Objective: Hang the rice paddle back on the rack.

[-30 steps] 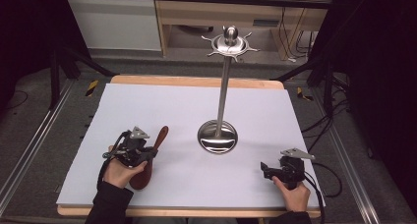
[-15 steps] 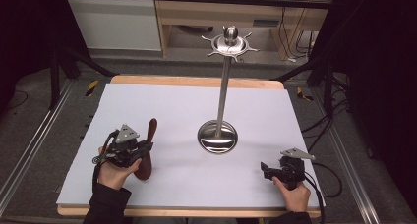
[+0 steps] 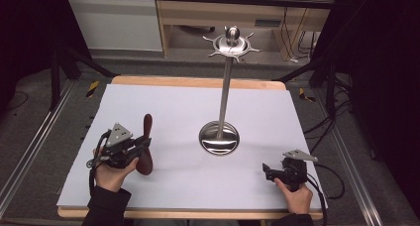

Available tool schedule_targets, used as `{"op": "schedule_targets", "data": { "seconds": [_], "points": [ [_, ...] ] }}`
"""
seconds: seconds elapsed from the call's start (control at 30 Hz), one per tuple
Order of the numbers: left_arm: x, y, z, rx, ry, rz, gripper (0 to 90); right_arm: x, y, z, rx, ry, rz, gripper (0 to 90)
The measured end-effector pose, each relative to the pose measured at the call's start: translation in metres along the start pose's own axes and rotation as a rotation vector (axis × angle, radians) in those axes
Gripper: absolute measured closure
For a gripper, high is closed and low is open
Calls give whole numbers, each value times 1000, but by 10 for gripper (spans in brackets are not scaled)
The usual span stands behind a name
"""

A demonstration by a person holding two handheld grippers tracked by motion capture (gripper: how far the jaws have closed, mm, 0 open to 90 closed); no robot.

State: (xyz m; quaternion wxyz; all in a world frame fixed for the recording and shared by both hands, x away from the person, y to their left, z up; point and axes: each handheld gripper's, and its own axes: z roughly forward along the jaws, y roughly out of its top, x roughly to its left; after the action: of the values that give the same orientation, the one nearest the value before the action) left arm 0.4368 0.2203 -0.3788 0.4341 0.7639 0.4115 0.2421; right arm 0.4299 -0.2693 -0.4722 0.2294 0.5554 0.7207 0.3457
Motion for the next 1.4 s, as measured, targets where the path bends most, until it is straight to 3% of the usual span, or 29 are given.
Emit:
{"op": "schedule_targets", "data": {
  "seconds": [0.3,0.63,1.1,1.4],
  "points": [
    [-1,5,-8,-70,4,-5,783,0,1,1,-4,-9,-15,88],
    [-3,12,-12,-95,-4,-1,783,0,1,1,-3,-6,-24,88],
    [-11,34,-11,-147,-38,2,783,0,1,1,-11,-19,-20,87],
    [-17,59,-16,-190,-64,9,784,1,2,1,-16,-18,-19,87]
  ]
}}
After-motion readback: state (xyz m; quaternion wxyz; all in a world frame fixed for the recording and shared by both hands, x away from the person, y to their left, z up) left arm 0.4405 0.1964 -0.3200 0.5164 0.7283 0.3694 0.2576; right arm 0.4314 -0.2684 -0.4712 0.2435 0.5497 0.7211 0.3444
